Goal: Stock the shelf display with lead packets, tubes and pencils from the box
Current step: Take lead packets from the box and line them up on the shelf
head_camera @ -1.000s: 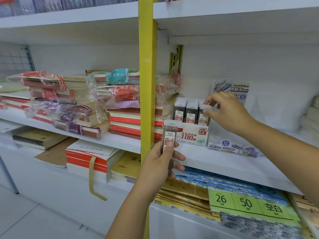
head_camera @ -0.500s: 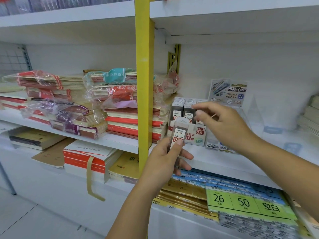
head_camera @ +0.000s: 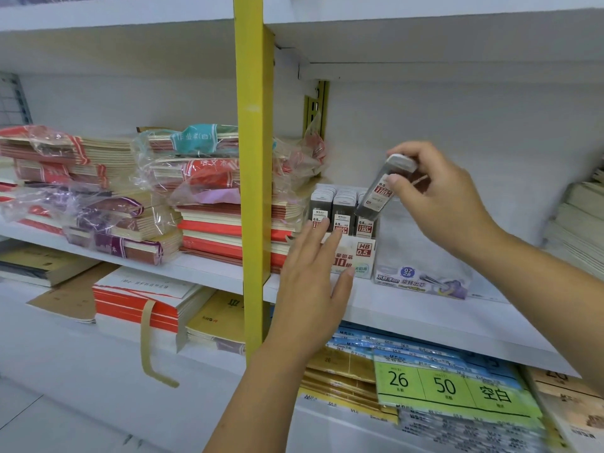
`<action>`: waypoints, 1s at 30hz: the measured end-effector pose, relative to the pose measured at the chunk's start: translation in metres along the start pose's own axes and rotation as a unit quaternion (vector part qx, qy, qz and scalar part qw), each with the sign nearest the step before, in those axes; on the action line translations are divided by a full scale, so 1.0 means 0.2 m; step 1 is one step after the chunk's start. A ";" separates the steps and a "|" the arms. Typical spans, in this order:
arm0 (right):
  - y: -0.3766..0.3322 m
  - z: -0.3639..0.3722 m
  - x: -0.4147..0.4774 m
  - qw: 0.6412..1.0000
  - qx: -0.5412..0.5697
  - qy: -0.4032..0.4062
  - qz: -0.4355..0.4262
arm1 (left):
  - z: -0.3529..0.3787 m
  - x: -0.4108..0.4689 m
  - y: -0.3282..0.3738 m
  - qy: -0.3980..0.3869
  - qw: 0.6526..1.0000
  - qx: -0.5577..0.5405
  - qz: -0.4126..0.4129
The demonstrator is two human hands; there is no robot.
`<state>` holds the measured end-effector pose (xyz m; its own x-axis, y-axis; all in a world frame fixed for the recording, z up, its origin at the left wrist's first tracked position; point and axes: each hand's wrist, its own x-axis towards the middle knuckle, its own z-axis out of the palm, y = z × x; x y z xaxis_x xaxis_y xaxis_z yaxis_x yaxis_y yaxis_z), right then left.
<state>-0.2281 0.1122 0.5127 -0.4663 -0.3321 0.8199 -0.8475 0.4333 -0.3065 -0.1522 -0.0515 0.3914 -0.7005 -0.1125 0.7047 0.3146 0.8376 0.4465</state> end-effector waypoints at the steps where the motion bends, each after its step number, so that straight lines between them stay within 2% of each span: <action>1: 0.01 0.02 0.01 0.999 -0.036 -0.030 -0.013 | 0.02 0.00 -0.01 -0.013 1.000 0.014 0.006; 5: 0.04 0.08 0.03 0.985 -0.126 -0.114 -0.031 | 0.05 0.00 -0.04 -0.044 0.998 0.037 0.008; 8: 0.06 0.10 0.05 0.984 -0.121 -0.131 0.002 | 0.06 -0.01 -0.05 -0.049 0.998 0.042 0.005; 11: 0.09 0.12 0.07 0.986 -0.089 -0.131 0.057 | 0.05 -0.01 -0.05 -0.043 0.998 0.039 0.007; 16: 0.18 0.16 0.06 0.977 -0.166 -0.115 0.063 | 0.06 -0.01 -0.05 -0.042 0.998 0.033 0.011; 22: 0.21 0.18 -0.04 0.975 -0.192 -0.094 0.066 | 0.06 -0.01 -0.05 -0.047 0.999 0.024 0.014; 24: 0.18 0.15 -0.08 0.979 -0.169 -0.092 0.069 | 0.05 -0.03 -0.03 -0.049 0.998 0.016 0.023; 30: -0.04 -0.07 -0.41 0.999 0.002 0.001 0.051 | 0.01 -0.28 0.05 -0.028 1.000 -0.004 0.012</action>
<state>-0.1794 0.1467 0.4550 -0.5500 -0.2851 0.7850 -0.7964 0.4621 -0.3901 -0.1109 -0.0349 0.3553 -0.7266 -0.0618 0.6842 0.3379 0.8350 0.4343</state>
